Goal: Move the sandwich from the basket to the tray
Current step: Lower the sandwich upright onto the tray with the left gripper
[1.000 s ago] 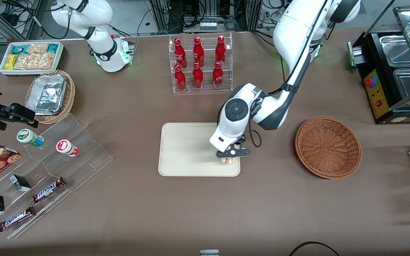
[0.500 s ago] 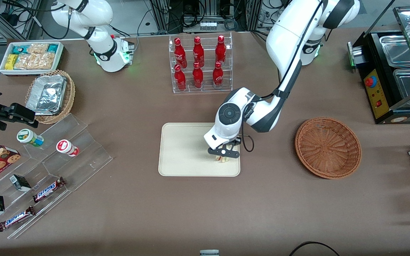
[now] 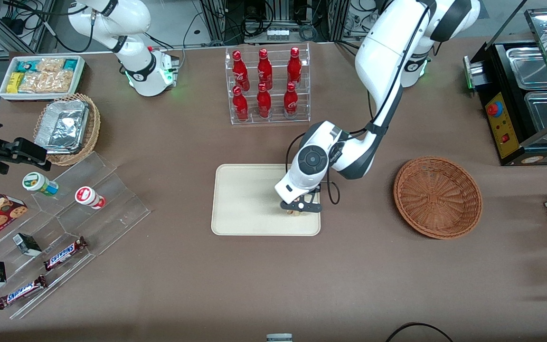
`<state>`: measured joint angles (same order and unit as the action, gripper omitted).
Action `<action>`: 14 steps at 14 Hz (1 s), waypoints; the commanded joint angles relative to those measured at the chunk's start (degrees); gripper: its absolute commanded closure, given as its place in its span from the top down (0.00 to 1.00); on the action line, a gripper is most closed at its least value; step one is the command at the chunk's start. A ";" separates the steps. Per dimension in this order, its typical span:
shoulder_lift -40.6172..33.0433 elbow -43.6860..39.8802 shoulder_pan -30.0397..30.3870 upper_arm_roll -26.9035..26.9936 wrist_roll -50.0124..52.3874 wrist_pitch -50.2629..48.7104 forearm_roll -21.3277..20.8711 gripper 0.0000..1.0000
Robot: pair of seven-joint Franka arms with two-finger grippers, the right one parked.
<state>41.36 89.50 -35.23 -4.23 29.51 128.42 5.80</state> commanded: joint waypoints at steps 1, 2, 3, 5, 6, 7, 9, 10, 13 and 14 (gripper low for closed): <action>1.27 -2.05 0.07 0.01 -0.94 -0.10 1.06 0.03; 1.27 -2.05 0.07 0.01 -0.94 -0.10 0.97 0.06; 1.36 -2.13 0.07 0.10 -0.94 -0.10 0.97 0.14; 1.45 -2.05 0.07 0.10 -0.68 -0.10 0.97 0.34; 1.45 -2.05 0.07 0.10 -0.42 -0.10 0.97 0.40; 1.45 -2.13 0.07 0.10 -0.33 -0.10 1.05 0.50; 1.45 -2.57 0.07 0.10 0.02 -0.10 1.23 0.64; 1.45 -2.58 0.07 0.10 0.20 -0.10 1.32 0.67; 1.01 -2.66 0.24 0.19 0.46 -0.10 1.41 0.74; 0.75 -2.75 0.24 0.19 0.55 -0.19 1.41 0.80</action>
<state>41.80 88.24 -35.09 -4.15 29.78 128.44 6.41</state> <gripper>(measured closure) 0.269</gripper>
